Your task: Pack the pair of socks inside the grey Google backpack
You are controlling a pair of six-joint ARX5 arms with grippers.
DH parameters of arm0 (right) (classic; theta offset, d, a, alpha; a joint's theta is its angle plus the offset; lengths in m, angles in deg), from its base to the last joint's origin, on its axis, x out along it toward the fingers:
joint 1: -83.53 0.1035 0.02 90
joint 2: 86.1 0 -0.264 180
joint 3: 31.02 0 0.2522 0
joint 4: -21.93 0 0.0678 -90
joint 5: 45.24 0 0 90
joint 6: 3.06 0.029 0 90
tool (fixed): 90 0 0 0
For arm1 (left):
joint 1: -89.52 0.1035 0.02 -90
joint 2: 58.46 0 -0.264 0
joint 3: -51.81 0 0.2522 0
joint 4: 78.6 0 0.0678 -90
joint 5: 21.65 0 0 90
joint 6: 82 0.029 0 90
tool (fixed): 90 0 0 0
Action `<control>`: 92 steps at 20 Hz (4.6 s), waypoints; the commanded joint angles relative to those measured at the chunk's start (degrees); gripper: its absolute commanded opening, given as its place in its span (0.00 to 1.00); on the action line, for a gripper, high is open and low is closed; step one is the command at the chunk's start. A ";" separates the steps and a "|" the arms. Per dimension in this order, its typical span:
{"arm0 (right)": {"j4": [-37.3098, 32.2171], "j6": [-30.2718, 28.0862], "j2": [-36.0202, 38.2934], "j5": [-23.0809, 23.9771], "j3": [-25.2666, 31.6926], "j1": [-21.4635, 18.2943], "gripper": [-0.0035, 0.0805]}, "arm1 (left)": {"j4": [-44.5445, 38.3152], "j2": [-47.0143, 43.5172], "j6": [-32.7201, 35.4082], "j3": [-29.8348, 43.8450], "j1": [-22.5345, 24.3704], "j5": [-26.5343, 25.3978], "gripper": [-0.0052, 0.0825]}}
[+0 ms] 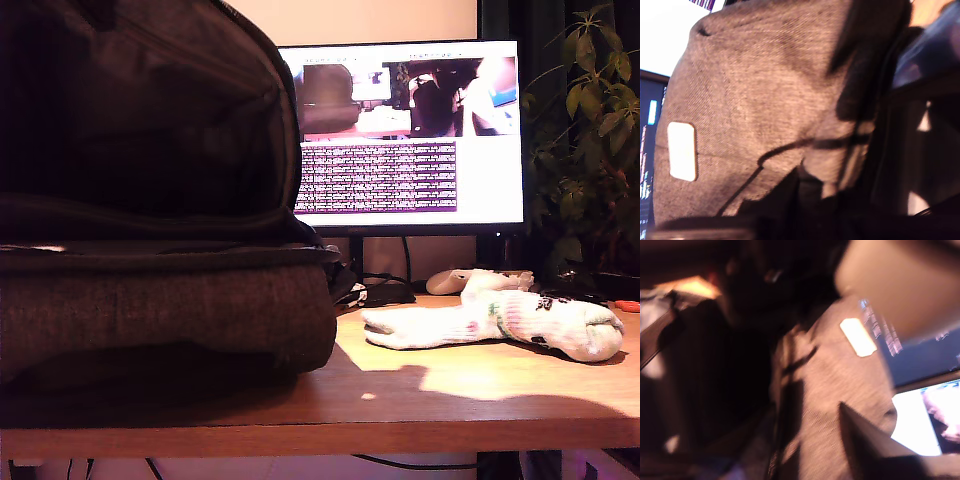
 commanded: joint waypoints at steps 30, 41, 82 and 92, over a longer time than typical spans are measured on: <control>30.36 52.74 -7.72 -2.49 1.90 -43.71 0.68 | -4.68 0.46 0.39 -0.02 -0.09 2.91 0.03; 26.84 51.65 -17.84 -7.43 1.60 -48.98 0.67 | -4.68 0.46 0.42 -0.02 -0.09 3.54 0.03; 24.24 62.38 33.22 -7.08 21.46 -42.27 0.03 | -8.22 0.46 0.35 -0.02 -0.09 3.58 0.03; 8.76 56.15 45.79 -1.81 35.34 -17.57 0.03 | -11.89 0.46 0.42 -0.35 -0.09 6.69 0.03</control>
